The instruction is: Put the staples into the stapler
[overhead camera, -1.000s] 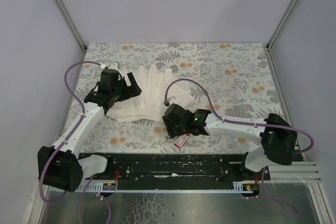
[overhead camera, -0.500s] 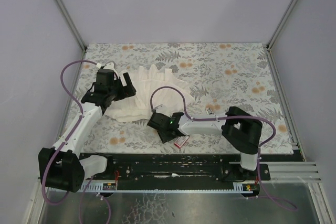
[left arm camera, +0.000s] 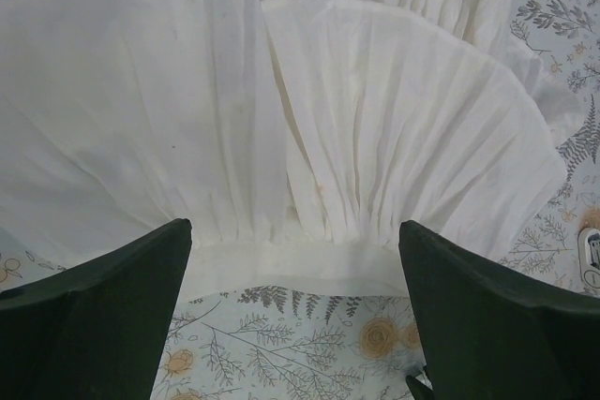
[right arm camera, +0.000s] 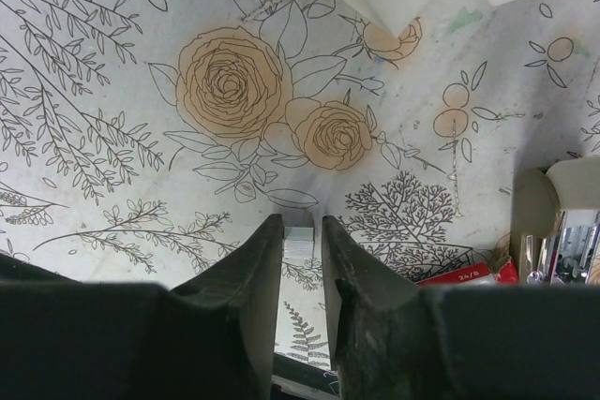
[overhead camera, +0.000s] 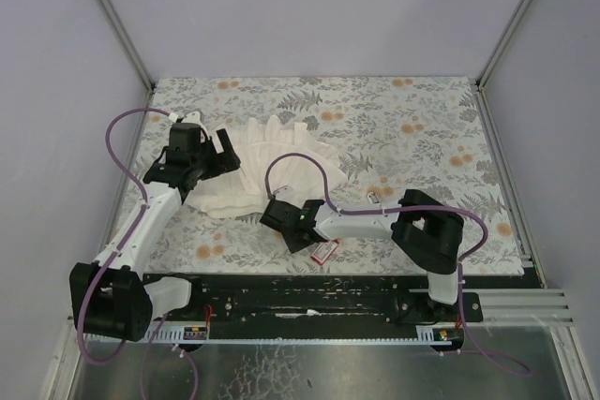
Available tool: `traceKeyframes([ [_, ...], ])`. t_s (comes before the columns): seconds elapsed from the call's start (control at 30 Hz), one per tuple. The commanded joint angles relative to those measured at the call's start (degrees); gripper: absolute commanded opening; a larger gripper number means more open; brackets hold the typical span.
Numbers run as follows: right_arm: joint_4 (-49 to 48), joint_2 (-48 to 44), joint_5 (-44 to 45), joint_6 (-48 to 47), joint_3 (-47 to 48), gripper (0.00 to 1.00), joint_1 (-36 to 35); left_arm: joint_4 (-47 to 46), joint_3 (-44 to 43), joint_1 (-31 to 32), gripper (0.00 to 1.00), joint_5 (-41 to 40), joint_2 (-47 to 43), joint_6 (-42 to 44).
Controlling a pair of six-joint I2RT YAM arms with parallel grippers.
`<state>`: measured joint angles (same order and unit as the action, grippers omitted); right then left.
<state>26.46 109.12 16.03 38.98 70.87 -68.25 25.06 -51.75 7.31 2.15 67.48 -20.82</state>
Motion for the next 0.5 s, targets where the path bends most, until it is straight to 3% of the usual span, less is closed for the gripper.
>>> traceKeyframes([
  [0.0, 1.65, 0.65, 2.22, 0.13, 1.61, 0.28, -0.31, -2.91, -0.12, -0.8, 0.91, 0.9, 0.19, 1.21],
  [0.47, 0.88, -7.72, 3.36, -2.05, 0.9, 0.2, -0.25, -3.08, 0.15, -1.56, 0.91, 1.38, 0.53, 1.1],
])
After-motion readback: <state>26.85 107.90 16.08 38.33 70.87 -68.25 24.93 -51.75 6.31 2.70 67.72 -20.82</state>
